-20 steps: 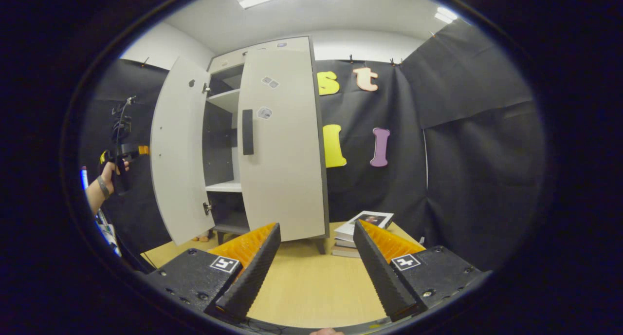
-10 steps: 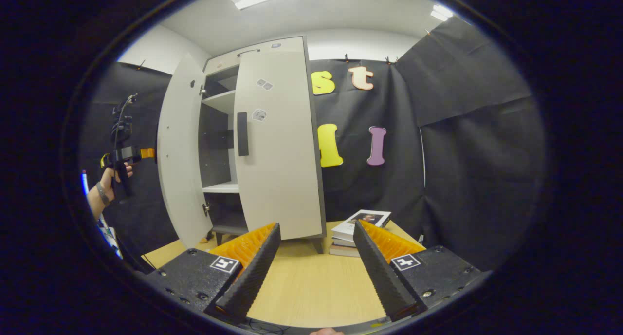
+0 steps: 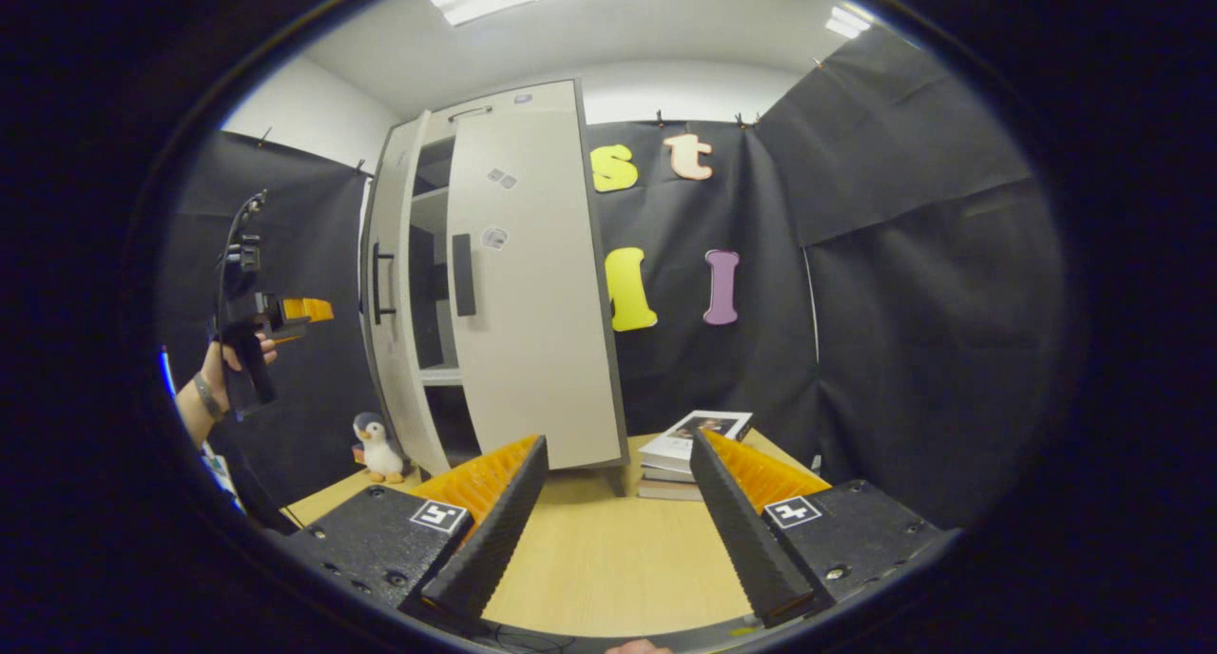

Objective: Grasp the bottle in the cabinet with the left hand and place it on the coaster, then close the right door with the right hand and the left door with the left hand.

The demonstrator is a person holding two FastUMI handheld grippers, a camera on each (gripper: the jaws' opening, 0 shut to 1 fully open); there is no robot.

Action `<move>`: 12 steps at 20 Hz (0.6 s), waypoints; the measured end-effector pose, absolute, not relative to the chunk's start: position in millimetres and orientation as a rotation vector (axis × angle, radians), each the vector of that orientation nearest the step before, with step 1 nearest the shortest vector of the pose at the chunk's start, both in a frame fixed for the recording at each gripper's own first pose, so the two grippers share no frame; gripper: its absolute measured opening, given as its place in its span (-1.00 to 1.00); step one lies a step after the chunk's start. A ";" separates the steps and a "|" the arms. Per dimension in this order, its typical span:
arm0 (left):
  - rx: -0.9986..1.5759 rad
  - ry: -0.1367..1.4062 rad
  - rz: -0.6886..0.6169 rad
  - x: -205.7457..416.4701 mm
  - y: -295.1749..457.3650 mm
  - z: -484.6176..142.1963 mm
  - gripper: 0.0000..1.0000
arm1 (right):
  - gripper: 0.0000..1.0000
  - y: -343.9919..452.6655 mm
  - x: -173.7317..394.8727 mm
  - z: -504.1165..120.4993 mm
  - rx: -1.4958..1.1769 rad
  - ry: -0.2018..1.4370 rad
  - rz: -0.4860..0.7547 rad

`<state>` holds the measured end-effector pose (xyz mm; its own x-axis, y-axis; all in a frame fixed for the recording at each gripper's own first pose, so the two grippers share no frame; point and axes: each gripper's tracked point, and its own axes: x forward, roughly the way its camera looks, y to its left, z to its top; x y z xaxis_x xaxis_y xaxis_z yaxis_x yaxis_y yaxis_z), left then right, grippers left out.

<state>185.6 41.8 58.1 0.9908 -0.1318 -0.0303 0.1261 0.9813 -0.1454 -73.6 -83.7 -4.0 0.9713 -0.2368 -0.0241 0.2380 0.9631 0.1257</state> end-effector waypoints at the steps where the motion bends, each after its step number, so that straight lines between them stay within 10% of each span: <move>1: -0.136 0.027 -0.134 181.1 39.8 63.0 0.90 | 0.96 -84.6 -73.8 -2.2 0.127 0.010 -0.239; 12: -0.092 -0.045 -0.162 78.8 -26.3 40.8 0.89 | 0.89 -52.5 -31.8 31.9 0.131 -0.028 -0.109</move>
